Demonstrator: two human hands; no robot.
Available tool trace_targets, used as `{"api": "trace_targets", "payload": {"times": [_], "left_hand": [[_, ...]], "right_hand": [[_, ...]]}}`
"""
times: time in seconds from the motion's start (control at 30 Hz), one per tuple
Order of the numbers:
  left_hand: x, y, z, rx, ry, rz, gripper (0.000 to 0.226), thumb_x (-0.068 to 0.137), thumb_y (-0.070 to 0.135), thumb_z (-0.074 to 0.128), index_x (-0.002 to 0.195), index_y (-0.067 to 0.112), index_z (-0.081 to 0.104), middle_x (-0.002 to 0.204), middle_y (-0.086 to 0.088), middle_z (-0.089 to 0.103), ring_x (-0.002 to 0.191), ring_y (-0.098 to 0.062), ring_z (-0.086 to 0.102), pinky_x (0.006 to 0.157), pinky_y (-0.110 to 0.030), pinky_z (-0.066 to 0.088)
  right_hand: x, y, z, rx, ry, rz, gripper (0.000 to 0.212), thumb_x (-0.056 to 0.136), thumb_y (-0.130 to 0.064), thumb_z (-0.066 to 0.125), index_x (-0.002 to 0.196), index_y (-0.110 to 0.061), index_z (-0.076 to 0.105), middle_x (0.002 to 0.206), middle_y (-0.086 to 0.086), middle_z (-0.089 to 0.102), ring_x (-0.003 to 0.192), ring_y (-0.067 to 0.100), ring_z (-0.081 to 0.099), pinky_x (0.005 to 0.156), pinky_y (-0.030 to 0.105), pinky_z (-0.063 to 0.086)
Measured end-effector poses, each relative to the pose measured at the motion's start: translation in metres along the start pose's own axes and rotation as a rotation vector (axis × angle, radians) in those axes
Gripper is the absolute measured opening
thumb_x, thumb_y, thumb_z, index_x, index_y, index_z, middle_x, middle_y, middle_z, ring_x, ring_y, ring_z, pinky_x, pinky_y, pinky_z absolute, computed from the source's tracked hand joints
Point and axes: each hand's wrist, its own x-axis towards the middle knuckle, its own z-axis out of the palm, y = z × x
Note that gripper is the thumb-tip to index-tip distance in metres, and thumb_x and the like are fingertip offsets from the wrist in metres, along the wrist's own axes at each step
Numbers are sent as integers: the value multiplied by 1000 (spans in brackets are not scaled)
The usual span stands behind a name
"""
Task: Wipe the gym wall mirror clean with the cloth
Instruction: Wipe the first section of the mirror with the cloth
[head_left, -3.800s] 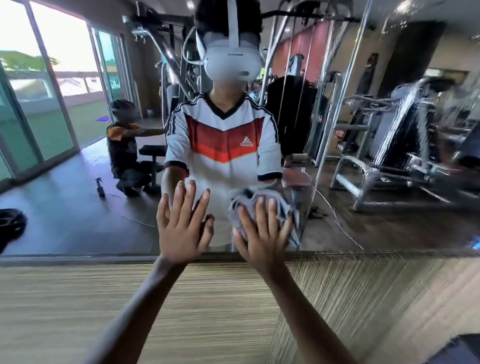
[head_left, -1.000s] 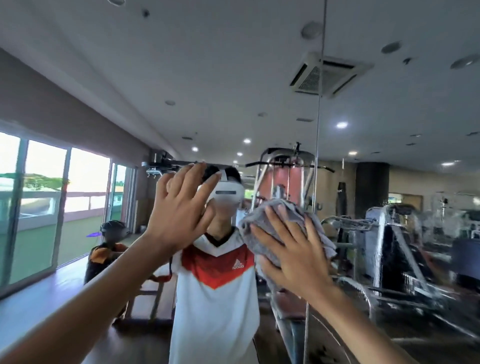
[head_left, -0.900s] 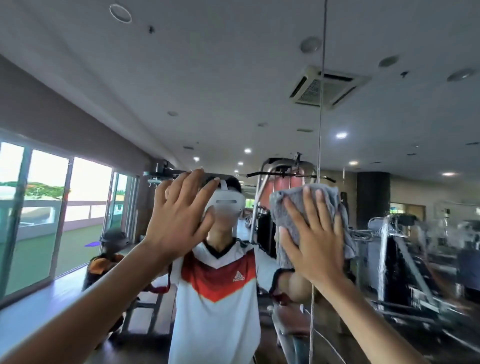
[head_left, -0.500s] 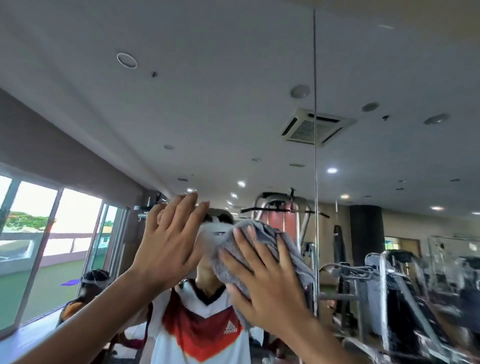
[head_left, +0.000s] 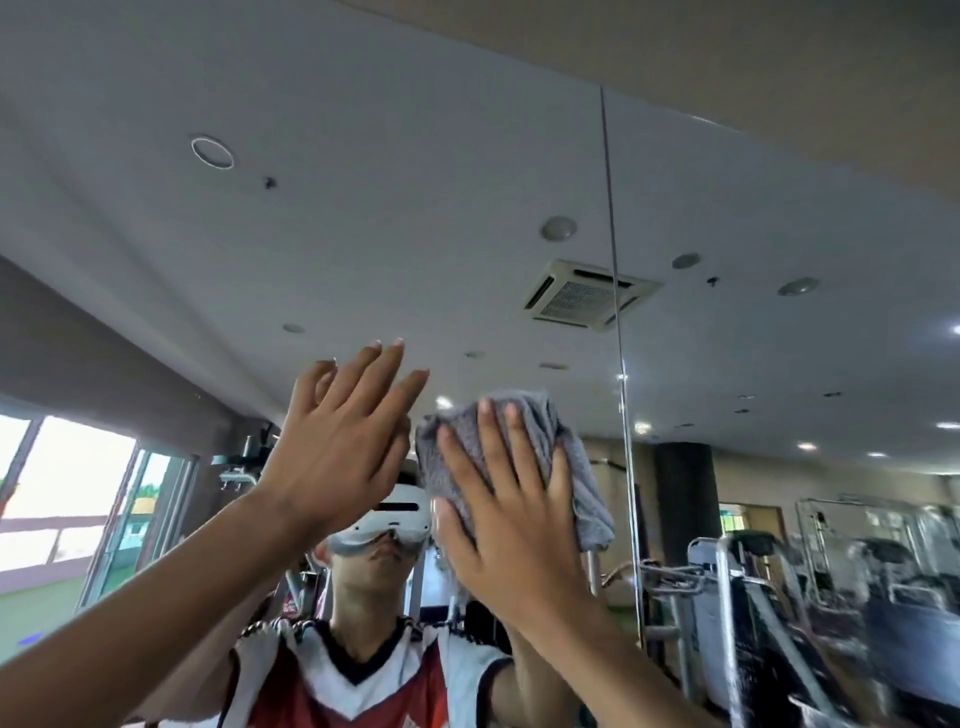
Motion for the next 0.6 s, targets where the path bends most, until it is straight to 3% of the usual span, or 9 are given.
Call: {"api": "trace_targets", "payload": {"times": [0.1, 0.17, 0.27, 0.37, 0.47, 0.6], "left_hand": [[1, -2, -1, 11, 30, 18, 50, 94, 31, 35, 135, 13, 57, 145, -15, 52, 134, -33, 46, 102, -51, 28], [3, -5, -2, 35, 27, 39, 51, 93, 32, 35, 134, 12, 58, 140, -15, 54, 129, -34, 48, 99, -50, 28], [15, -9, -5, 73, 26, 61, 51, 93, 35, 35, 132, 12, 58, 129, -14, 56, 118, -33, 50, 94, -46, 29], [31, -12, -6, 91, 28, 65, 51, 92, 39, 36, 131, 13, 57, 122, -11, 54, 113, -32, 50, 92, -45, 28], [49, -19, -8, 95, 25, 44, 53, 91, 42, 34, 131, 14, 55, 123, -10, 53, 113, -31, 48, 91, -44, 27], [65, -28, -8, 81, 44, 22, 53, 90, 45, 31, 128, 16, 55, 121, -9, 52, 113, -29, 46, 91, -43, 27]], "right_hand": [[-32, 37, 1, 5, -22, -75, 57, 104, -57, 24, 157, -38, 16, 167, -2, 10, 154, 19, 8, 119, 52, 11], [-26, 66, 0, -10, -10, 68, 58, 104, -59, 14, 157, -37, 14, 167, -1, 7, 154, 17, 4, 121, 47, 5], [30, 87, -8, -11, -47, 332, 64, 97, -65, -2, 155, -40, -3, 167, -3, -7, 153, 16, -10, 122, 53, -2], [99, 73, -17, -6, -93, 449, 59, 100, -59, 2, 154, -38, -12, 166, 0, -15, 153, 21, -14, 119, 55, -4], [115, 47, -16, -5, -77, 334, 59, 97, -57, -3, 151, -36, -17, 165, 2, -17, 152, 24, -16, 118, 57, -7], [73, 56, -8, -44, -85, 2, 57, 99, -55, -5, 153, -39, -15, 164, -2, -15, 153, 21, -13, 121, 57, -2]]}}
